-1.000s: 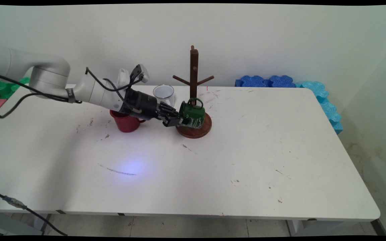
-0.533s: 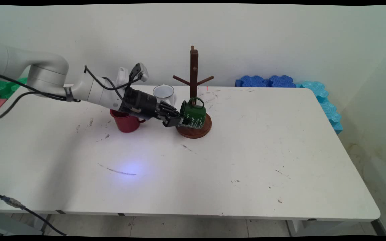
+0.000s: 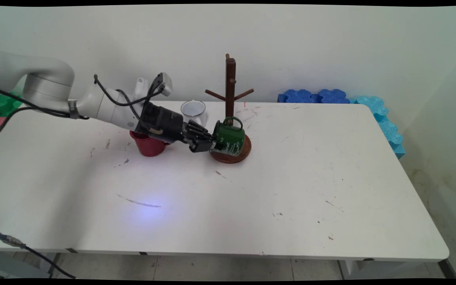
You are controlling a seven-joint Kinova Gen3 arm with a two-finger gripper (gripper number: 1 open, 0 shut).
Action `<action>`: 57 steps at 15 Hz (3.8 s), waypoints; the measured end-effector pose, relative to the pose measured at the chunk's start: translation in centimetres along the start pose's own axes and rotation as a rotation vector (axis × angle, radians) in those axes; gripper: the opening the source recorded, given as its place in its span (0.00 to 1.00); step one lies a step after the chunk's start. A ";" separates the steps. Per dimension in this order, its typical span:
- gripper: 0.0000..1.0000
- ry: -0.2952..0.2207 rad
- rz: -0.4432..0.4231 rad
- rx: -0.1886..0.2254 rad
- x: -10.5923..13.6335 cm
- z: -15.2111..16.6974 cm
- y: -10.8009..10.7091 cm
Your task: Place the picked object on the table
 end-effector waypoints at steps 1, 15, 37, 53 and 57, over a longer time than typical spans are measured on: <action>0.00 0.000 0.002 -0.004 0.1 -0.2 0.2; 0.00 -0.053 0.120 0.012 1.6 -4.9 1.9; 0.00 -0.338 0.361 0.156 3.6 -10.0 4.7; 0.00 -0.541 0.437 0.254 1.5 -8.3 5.1; 0.00 -0.576 0.454 0.261 0.7 -7.1 5.3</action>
